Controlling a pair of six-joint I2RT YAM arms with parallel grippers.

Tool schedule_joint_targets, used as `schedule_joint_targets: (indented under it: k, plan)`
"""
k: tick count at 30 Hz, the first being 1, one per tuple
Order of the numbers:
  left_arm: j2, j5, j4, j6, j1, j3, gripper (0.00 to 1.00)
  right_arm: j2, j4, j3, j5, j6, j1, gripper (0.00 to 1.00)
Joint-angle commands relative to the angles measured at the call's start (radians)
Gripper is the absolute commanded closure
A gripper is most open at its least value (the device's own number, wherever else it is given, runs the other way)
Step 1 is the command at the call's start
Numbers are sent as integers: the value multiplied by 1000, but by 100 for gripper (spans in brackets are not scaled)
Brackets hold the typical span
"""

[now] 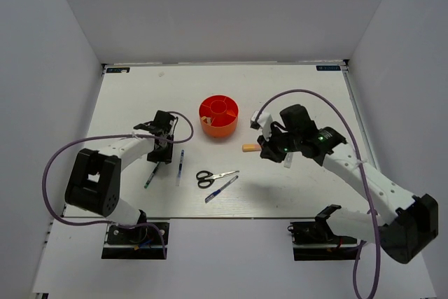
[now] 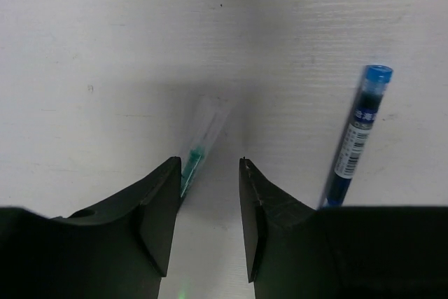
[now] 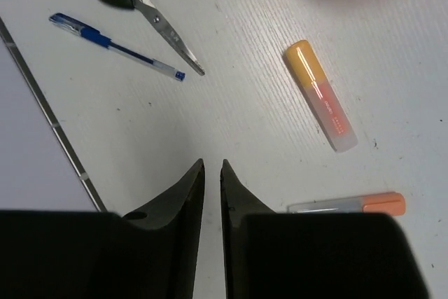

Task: Sort the stationery into containers
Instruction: Pick up the pen from the center of the board.

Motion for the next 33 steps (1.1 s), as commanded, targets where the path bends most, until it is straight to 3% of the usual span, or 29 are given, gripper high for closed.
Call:
schedule_joint_targets:
  k: [1,7,12,15,17,21,33]
  plan:
    - [16,-29,41,25,7,21,51,-79,54,-36,-62,60,-14,82]
    - [58,-17,59,39,38,7,55,-143,71,-103,-76,109,-35,80]
    - [90,15,75,43,50,-15,83,-171,82,-119,-90,129,-54,80]
    - [98,29,70,40,55,-13,88,-186,85,-126,-90,137,-71,79]
    - [96,41,65,40,55,-5,89,-188,86,-137,-93,141,-78,75]
    - [57,52,44,46,55,22,99,-197,91,-146,-105,144,-100,49]
    - [-167,217,61,-66,7,208,100,-200,115,-180,-119,147,-151,45]
